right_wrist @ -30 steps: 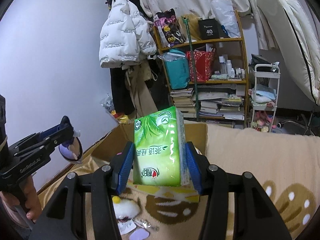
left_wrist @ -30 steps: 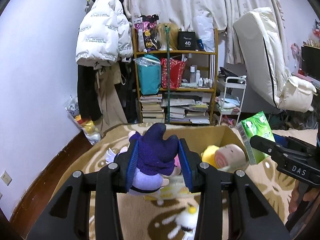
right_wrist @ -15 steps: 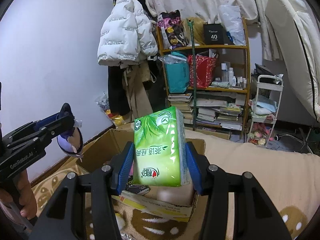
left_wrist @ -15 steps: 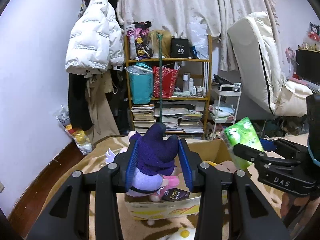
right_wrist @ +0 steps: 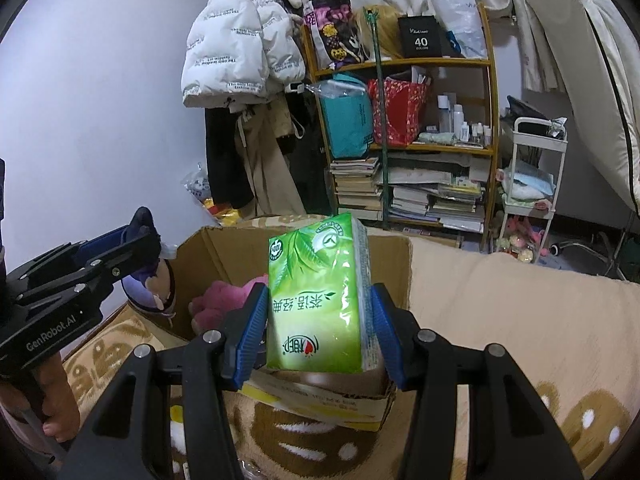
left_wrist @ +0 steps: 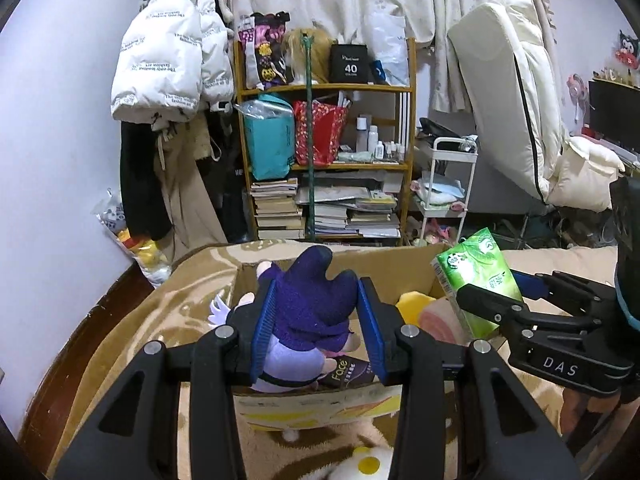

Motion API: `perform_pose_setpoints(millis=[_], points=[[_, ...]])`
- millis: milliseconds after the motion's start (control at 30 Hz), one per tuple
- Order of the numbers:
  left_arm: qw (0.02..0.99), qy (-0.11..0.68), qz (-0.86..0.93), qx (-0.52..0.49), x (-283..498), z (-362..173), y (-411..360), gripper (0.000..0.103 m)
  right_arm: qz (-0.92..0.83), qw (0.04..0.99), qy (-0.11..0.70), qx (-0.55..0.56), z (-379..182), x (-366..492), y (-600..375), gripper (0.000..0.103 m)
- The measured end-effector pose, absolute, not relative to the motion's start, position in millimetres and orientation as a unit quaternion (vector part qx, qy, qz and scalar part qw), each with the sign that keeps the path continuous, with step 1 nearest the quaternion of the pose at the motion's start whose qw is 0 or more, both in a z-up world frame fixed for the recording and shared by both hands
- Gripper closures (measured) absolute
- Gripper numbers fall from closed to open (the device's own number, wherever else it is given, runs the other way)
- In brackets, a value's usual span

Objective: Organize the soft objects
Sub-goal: 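Carry both items over the box and open both tools to drop them inside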

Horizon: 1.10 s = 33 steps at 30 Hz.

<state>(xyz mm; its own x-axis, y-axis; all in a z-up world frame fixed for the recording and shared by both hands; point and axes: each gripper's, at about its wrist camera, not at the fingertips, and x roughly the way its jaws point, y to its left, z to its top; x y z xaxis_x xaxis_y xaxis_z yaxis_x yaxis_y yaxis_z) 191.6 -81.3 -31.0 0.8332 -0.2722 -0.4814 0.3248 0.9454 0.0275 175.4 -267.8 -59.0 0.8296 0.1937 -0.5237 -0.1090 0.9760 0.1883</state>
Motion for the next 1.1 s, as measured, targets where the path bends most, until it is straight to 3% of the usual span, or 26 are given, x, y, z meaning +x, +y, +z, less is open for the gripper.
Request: perform_pose_setpoints(millis=[333,400,500,633,867,1100], points=[[0.949,0.257,-0.164,0.084,190.4,-44.4,-89.7,0.059,0.074,0.951,0.292,0.073,-69.9,171.9,-267.0,0.047],[0.947,0.261,-0.166,0.083,190.0,-46.1,-90.6,0.050,0.073,0.951,0.291,0.077,-71.1,170.0,-267.7,0.047],[0.949,0.263,-0.154,0.080,190.9,-46.9,-88.9,0.046,0.071,0.951,0.292,0.078,-71.9,169.0,-268.2,0.047],[0.948,0.279,-0.141,0.065,197.2,-48.0,-80.4,0.043,0.075,0.951,0.289,0.083,-72.0,167.6,-269.8,0.039],[0.952,0.275,-0.116,0.059,195.7,-45.1,-68.2,0.026,0.080,0.952,0.283,0.081,-68.0,165.2,-266.6,0.035],[0.951,0.285,-0.109,0.055,192.4,-43.9,-62.7,0.025,0.095,0.957,0.263,0.083,-56.7,155.2,-263.3,0.026]])
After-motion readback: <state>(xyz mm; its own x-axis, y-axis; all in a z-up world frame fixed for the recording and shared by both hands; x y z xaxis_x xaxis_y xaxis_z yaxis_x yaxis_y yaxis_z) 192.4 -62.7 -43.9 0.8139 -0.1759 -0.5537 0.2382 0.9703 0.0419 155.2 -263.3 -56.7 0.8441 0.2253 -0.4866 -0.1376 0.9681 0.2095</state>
